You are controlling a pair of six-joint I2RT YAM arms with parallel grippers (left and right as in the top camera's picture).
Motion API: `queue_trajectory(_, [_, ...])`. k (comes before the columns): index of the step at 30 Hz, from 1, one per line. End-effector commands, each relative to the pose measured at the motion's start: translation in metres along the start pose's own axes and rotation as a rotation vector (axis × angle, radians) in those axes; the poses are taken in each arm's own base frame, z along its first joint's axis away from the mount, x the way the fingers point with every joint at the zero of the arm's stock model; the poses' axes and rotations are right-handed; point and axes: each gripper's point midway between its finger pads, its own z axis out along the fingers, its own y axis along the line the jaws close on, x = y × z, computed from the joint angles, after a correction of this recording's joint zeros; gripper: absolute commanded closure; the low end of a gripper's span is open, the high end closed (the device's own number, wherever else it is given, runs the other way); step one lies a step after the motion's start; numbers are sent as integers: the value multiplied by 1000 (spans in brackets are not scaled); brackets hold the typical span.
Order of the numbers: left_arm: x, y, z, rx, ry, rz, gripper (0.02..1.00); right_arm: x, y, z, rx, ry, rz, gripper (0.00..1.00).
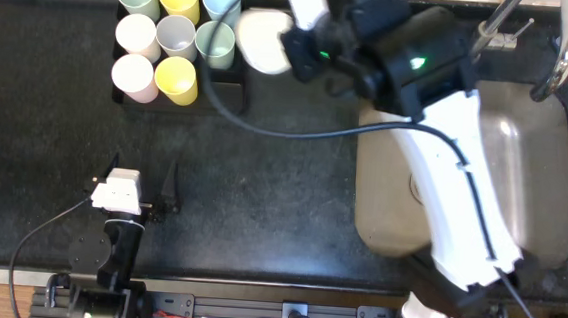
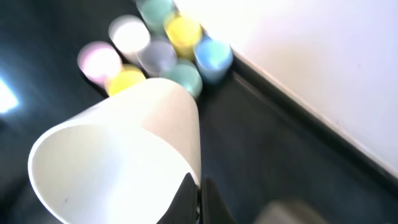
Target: Store Cups
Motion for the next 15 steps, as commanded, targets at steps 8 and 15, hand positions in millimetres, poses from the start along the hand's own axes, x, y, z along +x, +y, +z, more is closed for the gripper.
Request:
queue_trajectory(8, [-1, -1, 0, 9, -7, 12, 20, 12, 33, 130, 8, 141, -2, 956])
queue_trajectory(15, [-1, -1, 0, 9, -7, 12, 20, 42, 40, 172, -1, 249, -12, 956])
